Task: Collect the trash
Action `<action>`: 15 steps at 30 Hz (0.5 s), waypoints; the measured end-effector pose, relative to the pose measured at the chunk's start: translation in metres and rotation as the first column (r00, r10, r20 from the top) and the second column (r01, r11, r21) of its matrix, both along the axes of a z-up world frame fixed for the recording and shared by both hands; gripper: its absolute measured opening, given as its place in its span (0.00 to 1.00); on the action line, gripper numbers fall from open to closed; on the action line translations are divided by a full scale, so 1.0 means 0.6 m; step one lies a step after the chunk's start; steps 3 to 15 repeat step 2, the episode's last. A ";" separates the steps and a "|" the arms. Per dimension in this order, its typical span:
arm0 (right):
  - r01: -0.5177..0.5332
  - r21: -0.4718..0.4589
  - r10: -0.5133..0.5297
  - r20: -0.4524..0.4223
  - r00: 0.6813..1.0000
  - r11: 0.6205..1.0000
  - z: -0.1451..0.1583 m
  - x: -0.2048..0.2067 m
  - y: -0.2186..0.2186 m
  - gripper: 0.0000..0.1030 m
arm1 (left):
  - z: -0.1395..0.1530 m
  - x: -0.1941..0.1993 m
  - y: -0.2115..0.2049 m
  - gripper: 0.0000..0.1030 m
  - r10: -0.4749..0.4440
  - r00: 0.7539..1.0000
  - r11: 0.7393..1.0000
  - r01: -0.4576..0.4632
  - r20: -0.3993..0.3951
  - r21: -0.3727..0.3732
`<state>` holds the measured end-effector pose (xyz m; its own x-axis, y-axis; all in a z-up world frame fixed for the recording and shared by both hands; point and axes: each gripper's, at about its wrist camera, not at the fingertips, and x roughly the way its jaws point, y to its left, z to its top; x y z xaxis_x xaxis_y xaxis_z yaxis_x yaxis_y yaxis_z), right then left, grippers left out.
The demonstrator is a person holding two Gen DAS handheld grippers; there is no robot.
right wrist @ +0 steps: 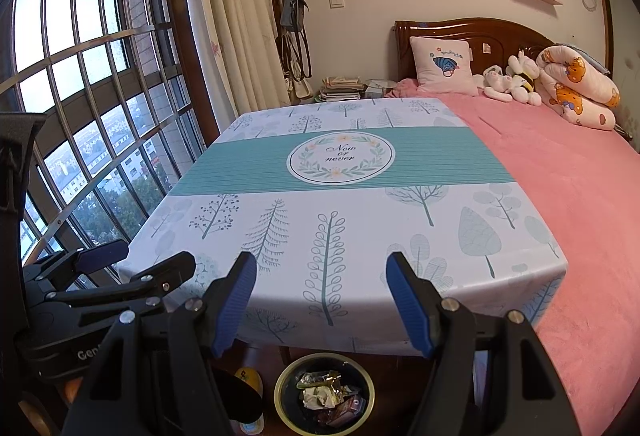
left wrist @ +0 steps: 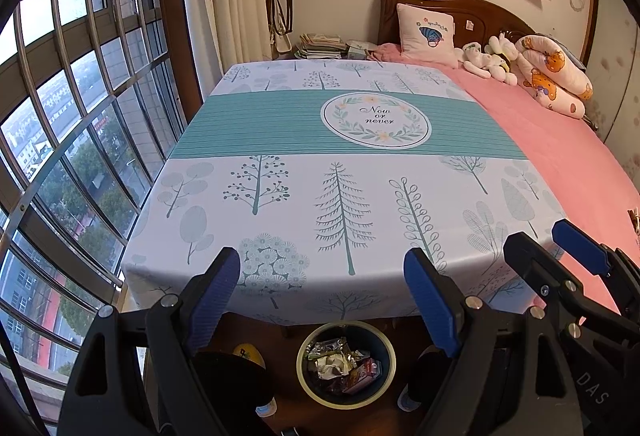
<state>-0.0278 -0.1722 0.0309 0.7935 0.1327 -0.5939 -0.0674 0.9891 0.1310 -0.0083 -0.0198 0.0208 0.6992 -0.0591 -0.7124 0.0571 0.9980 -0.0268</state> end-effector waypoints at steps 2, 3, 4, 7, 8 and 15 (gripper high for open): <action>-0.001 0.000 0.001 0.000 1.000 1.000 -0.001 0.000 -0.001 0.66 | 0.000 0.000 0.000 0.80 0.001 1.000 1.000 -0.001 0.000 0.000; -0.001 0.000 0.001 0.000 1.000 1.000 -0.001 0.000 -0.001 0.66 | 0.000 0.000 0.000 0.80 0.001 1.000 1.000 -0.001 0.000 0.000; -0.001 0.000 0.001 0.000 1.000 1.000 -0.001 0.000 -0.001 0.66 | 0.000 0.000 0.000 0.80 0.001 1.000 1.000 -0.001 0.000 0.000; -0.001 0.000 0.001 0.000 1.000 1.000 -0.001 0.000 -0.001 0.66 | 0.000 0.000 0.000 0.80 0.001 1.000 1.000 -0.001 0.000 0.000; -0.001 0.000 0.001 0.000 1.000 1.000 -0.001 0.000 -0.001 0.66 | 0.000 0.000 0.000 0.80 0.001 1.000 1.000 -0.001 0.000 0.000; -0.001 0.000 0.001 0.000 1.000 1.000 -0.001 0.000 -0.001 0.66 | 0.000 0.000 0.000 0.80 0.001 1.000 1.000 -0.001 0.000 0.000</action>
